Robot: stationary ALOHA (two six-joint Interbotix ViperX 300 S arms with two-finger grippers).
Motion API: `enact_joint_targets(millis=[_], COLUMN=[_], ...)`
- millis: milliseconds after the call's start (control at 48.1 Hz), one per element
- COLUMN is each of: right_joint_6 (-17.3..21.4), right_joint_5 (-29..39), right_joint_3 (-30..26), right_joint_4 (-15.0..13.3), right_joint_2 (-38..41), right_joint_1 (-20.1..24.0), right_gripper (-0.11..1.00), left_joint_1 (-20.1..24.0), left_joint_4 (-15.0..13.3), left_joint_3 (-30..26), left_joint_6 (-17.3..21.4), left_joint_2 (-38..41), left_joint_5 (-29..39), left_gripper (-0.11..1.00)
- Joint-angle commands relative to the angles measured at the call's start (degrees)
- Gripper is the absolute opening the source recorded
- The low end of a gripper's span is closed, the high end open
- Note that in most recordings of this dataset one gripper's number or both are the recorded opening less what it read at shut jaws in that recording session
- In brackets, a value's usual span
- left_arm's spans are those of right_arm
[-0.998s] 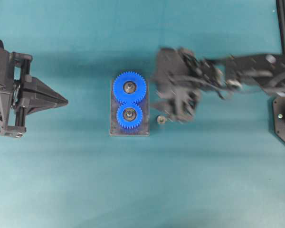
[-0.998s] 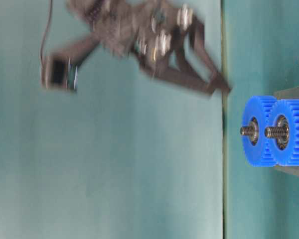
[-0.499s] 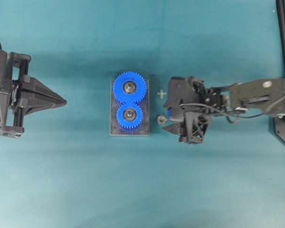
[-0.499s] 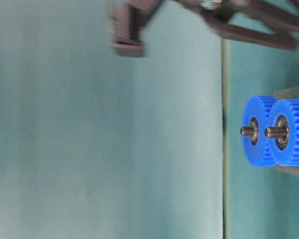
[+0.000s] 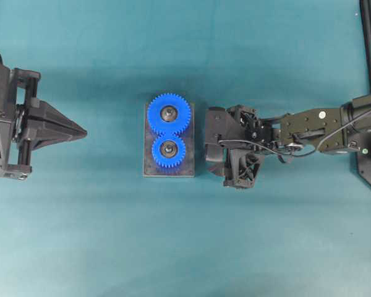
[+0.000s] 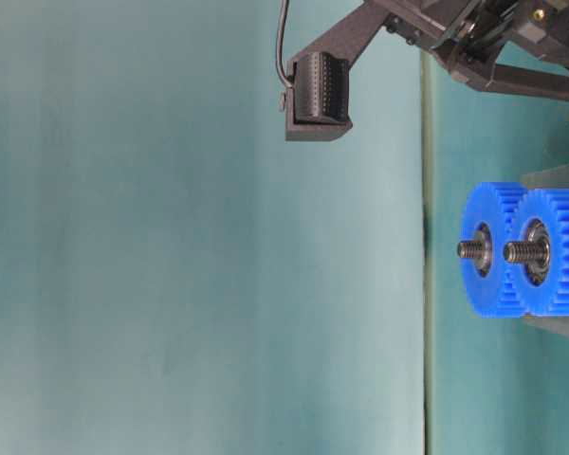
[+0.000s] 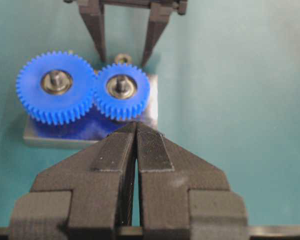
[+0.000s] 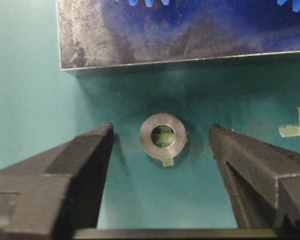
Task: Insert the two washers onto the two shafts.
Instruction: 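Lower the right gripper and grasp the lower silver washer, then carry the washer over the lower blue gear's shaft and lower it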
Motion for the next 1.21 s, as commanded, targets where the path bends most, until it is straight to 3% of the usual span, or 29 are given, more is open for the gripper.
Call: enact_joint_targets(millis=[0, 312, 561, 852, 1185], right_joint_6=[0.5, 0.3, 0.2, 0.4, 0.1], right_joint_5=[1.1, 3.3, 5.4, 7.3, 11.3], right_joint_3=[-0.7, -0.7, -1.0, -1.4, -6.2], right_joint_4=[-0.1, -0.3, -0.8, -1.0, -1.0], right_joint_2=[-0.6, -0.6, -0.5, -3.6, -9.3], right_joint_1=[0.2, 0.3, 0.4, 0.4, 0.2], right_gripper=[0.77, 0.73, 0.31, 0.30, 0.30], left_joint_1=[-0.1, -0.1, -0.1, 0.0, -0.1], left_joint_4=[0.2, 0.1, 0.1, 0.2, 0.1], left_joint_3=[-1.1, -1.1, -1.1, -1.3, -1.7], left_joint_6=[0.1, 0.1, 0.1, 0.1, 0.1], left_joint_2=[-0.3, -0.3, -0.3, -0.6, -0.6], left_joint_5=[-0.5, -0.5, -0.5, -0.5, -0.5], left_gripper=[0.00, 0.00, 0.00, 0.00, 0.00])
